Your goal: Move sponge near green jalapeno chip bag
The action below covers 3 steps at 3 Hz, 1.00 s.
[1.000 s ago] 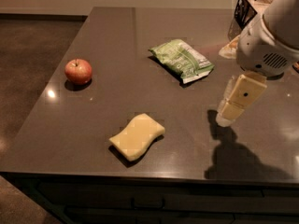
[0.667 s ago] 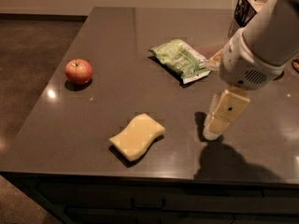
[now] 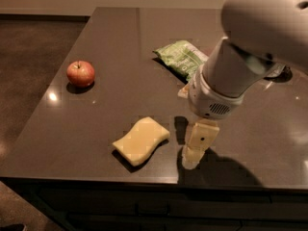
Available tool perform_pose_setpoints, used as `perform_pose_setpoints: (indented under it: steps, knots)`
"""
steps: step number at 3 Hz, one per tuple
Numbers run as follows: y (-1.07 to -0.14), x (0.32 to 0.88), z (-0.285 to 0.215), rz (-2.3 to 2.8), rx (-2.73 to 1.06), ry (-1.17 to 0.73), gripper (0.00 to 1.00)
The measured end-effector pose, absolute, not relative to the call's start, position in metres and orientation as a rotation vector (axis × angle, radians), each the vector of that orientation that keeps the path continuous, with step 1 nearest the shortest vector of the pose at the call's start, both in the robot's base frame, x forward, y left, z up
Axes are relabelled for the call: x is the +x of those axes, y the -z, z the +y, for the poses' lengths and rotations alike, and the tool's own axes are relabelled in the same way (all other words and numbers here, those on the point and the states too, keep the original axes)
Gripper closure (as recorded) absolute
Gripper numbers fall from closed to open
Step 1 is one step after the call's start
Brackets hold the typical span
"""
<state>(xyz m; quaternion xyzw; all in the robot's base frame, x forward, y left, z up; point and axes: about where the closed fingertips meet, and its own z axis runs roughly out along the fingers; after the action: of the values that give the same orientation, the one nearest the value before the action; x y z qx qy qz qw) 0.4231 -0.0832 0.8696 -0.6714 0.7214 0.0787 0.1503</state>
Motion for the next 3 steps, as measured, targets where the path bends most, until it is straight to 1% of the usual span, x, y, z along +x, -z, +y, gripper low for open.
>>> perform_pose_setpoints:
  steps: [2,3]
  knots:
    - [-0.835,0.427,-0.037,2.085,-2.009,-0.268,0.00]
    - [-0.833,0.428,-0.020,2.087,-2.021,-0.266,0.17]
